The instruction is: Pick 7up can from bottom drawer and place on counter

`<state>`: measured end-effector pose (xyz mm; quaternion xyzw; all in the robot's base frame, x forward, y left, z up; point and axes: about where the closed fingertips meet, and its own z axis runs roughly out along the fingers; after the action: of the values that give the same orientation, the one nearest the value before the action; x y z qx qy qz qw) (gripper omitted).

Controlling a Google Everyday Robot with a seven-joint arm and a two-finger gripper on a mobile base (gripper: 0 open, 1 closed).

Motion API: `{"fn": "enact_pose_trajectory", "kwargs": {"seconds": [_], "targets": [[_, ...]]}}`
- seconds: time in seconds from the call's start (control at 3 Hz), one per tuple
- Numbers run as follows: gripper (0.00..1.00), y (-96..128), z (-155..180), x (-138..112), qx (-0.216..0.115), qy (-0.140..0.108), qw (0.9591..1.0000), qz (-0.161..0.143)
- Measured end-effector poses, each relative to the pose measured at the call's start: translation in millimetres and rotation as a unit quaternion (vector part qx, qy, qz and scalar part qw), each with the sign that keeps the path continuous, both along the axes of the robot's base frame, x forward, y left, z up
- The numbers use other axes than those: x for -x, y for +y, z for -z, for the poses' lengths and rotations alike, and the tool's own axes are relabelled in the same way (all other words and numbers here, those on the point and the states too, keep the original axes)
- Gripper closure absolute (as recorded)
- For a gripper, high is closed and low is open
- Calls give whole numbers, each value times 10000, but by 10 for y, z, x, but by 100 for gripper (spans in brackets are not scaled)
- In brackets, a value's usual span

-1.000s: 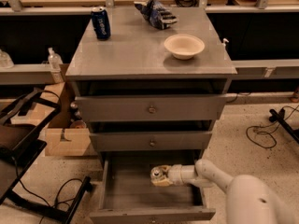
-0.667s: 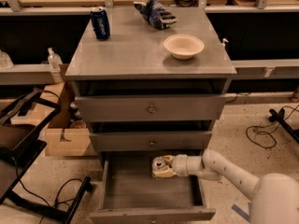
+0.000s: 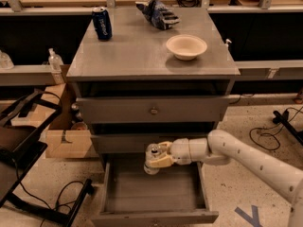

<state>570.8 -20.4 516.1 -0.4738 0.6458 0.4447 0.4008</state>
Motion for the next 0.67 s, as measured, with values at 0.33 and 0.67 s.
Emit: {"fn": "enact_pose_trajectory", "kwargs": {"seconds": [0.33, 0.67], "targets": [[100, 50, -1114, -86, 27, -41, 10000, 4], [100, 20, -1773, -303, 88, -131, 9997, 200]]}}
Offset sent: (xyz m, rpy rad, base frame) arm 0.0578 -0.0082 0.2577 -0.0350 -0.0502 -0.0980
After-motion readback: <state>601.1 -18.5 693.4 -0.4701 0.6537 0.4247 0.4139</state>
